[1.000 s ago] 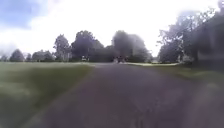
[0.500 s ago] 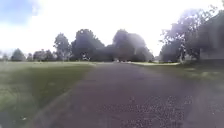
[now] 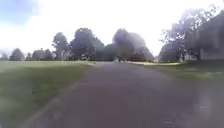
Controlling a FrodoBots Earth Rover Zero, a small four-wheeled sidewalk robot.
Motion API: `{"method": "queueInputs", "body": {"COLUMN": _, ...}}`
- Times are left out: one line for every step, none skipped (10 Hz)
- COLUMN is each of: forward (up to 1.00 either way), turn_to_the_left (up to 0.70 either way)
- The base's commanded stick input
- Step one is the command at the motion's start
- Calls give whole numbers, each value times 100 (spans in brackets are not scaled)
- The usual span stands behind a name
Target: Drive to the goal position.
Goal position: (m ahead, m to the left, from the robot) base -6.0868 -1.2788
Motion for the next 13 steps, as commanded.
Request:
{"method": "queueInputs", "body": {"forward": 70, "turn_to_the_left": -8}}
{"method": "queueInputs", "body": {"forward": 70, "turn_to_the_left": -13}}
{"method": "queueInputs", "body": {"forward": 70, "turn_to_the_left": -16}}
{"method": "queueInputs", "body": {"forward": 70, "turn_to_the_left": -19}}
{"method": "queueInputs", "body": {"forward": 70, "turn_to_the_left": -16}}
{"method": "queueInputs", "body": {"forward": 70, "turn_to_the_left": -16}}
{"method": "queueInputs", "body": {"forward": 70, "turn_to_the_left": -16}}
{"method": "queueInputs", "body": {"forward": 70, "turn_to_the_left": -16}}
{"method": "queueInputs", "body": {"forward": 70, "turn_to_the_left": -16}}
{"method": "queueInputs", "body": {"forward": 70, "turn_to_the_left": 0}}
{"method": "queueInputs", "body": {"forward": 70, "turn_to_the_left": 0}}
{"method": "queueInputs", "body": {"forward": 70, "turn_to_the_left": 0}}
{"method": "queueInputs", "body": {"forward": 70, "turn_to_the_left": 0}}
